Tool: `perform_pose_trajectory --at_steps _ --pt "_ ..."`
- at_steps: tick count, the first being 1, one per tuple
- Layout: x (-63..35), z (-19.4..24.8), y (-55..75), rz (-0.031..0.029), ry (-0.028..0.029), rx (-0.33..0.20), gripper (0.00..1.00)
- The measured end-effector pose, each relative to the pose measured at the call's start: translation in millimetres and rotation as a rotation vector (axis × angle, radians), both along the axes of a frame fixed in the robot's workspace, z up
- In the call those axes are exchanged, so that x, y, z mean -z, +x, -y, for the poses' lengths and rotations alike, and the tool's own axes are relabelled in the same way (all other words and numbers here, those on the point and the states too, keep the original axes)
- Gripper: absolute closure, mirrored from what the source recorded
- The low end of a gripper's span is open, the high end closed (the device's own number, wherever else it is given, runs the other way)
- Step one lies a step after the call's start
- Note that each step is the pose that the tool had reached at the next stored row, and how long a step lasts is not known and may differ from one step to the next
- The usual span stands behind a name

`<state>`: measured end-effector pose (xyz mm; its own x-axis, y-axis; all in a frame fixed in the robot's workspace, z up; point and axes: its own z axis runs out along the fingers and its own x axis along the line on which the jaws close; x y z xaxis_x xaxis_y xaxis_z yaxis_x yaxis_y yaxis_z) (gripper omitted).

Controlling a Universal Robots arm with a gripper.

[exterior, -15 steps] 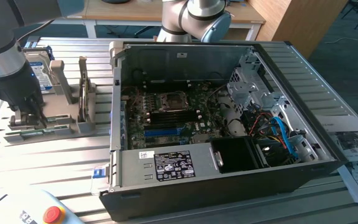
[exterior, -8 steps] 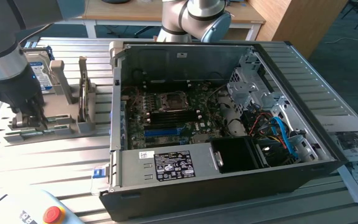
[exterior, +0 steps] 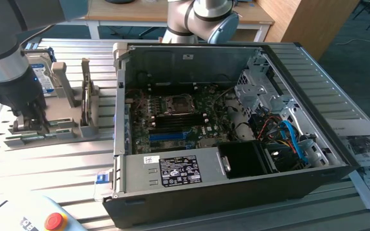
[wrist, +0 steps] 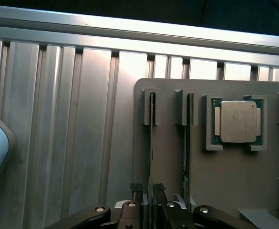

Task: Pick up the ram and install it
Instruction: 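Pick up the ram and move it above insertion slot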

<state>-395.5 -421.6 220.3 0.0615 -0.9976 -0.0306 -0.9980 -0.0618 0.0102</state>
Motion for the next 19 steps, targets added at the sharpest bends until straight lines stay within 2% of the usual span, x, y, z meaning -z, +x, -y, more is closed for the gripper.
perform_pose_trajectory --at_steps 5,14,19 --pt "0.2 -0.5 0.0 -0.0001 -0.0002 0.000 0.77" --pt "11.3 -0.6 0.0 0.0020 0.0001 0.000 0.77" --pt "11.5 -1.5 -0.1 0.0020 0.0000 0.000 0.77"
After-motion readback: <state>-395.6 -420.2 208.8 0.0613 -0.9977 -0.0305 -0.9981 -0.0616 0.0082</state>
